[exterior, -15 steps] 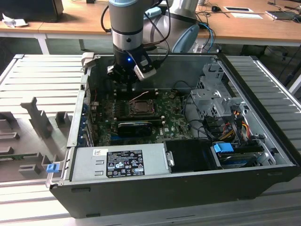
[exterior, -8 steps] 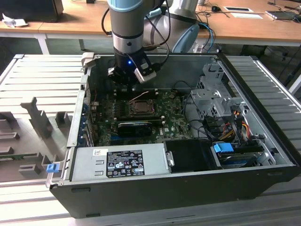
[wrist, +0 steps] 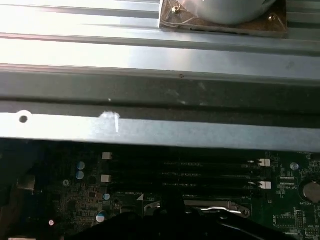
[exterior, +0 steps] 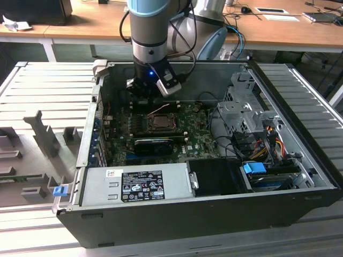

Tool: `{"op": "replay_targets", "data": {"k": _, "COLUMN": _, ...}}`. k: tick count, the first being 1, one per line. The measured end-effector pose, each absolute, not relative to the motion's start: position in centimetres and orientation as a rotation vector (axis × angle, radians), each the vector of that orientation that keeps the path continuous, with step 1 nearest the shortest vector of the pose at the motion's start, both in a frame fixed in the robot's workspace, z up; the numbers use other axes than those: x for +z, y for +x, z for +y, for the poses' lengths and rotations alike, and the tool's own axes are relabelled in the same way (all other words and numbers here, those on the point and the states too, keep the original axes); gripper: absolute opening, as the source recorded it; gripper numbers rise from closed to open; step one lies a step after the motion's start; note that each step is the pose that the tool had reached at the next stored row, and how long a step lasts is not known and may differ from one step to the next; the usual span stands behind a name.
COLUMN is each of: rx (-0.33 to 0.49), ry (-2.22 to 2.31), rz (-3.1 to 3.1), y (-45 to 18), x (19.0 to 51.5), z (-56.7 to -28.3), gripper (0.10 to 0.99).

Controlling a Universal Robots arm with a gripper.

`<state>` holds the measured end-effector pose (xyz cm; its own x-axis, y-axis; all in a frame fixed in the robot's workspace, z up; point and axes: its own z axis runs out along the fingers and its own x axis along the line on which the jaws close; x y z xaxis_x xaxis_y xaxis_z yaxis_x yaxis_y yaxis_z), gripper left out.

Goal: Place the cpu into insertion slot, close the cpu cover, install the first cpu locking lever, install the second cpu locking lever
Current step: 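Install the first cpu locking lever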

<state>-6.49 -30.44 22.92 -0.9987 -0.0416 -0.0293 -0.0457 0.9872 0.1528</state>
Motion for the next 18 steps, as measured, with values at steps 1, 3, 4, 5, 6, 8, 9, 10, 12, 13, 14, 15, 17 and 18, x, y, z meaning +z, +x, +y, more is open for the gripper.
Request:
{"op": "replay_targets", "data": {"k": 1, "rx": 0.221, "ry": -0.068, "rz": 3.107, "y": -6.4, "x": 22.9, "z": -30.4, "gripper": 0.106}}
{"op": "replay_targets", "data": {"k": 3, "rx": 0.215, "ry": -0.070, "rz": 3.108, "y": -6.2, "x": 22.9, "z": -30.4, "gripper": 0.106}}
{"op": "replay_targets", "data": {"k": 4, "rx": 0.216, "ry": -0.078, "rz": 3.108, "y": -6.0, "x": 22.8, "z": -30.4, "gripper": 0.106}}
{"op": "replay_targets", "data": {"k": 5, "rx": 0.217, "ry": -0.087, "rz": 3.108, "y": -5.9, "x": 22.8, "z": -30.4, "gripper": 0.106}}
{"op": "replay_targets", "data": {"k": 6, "rx": 0.217, "ry": -0.095, "rz": 3.108, "y": -5.6, "x": 22.8, "z": -30.4, "gripper": 0.106}}
{"op": "replay_targets", "data": {"k": 8, "rx": 0.218, "ry": -0.105, "rz": 3.108, "y": -5.2, "x": 22.7, "z": -30.3, "gripper": 0.106}}
{"op": "replay_targets", "data": {"k": 9, "rx": 0.218, "ry": -0.110, "rz": 3.108, "y": -5.2, "x": 22.7, "z": -30.3, "gripper": 0.106}}
{"op": "replay_targets", "data": {"k": 10, "rx": 0.218, "ry": -0.114, "rz": 3.108, "y": -5.2, "x": 22.7, "z": -30.2, "gripper": 0.106}}
{"op": "replay_targets", "data": {"k": 12, "rx": 0.218, "ry": -0.120, "rz": 3.108, "y": -5.0, "x": 22.6, "z": -30.0, "gripper": 0.106}}
{"op": "replay_targets", "data": {"k": 13, "rx": 0.218, "ry": -0.121, "rz": 3.108, "y": -4.7, "x": 22.6, "z": -30.0, "gripper": 0.106}}
{"op": "replay_targets", "data": {"k": 14, "rx": 0.218, "ry": -0.122, "rz": 3.108, "y": -4.5, "x": 22.5, "z": -29.9, "gripper": 0.106}}
{"op": "replay_targets", "data": {"k": 15, "rx": 0.218, "ry": -0.126, "rz": 3.109, "y": -3.7, "x": 22.4, "z": -29.9, "gripper": 0.106}}
{"op": "replay_targets", "data": {"k": 17, "rx": 0.218, "ry": -0.130, "rz": 3.109, "y": -2.9, "x": 22.2, "z": -29.8, "gripper": 0.106}}
{"op": "replay_targets", "data": {"k": 18, "rx": 0.218, "ry": -0.132, "rz": 3.109, "y": -2.8, "x": 22.1, "z": -29.8, "gripper": 0.106}}
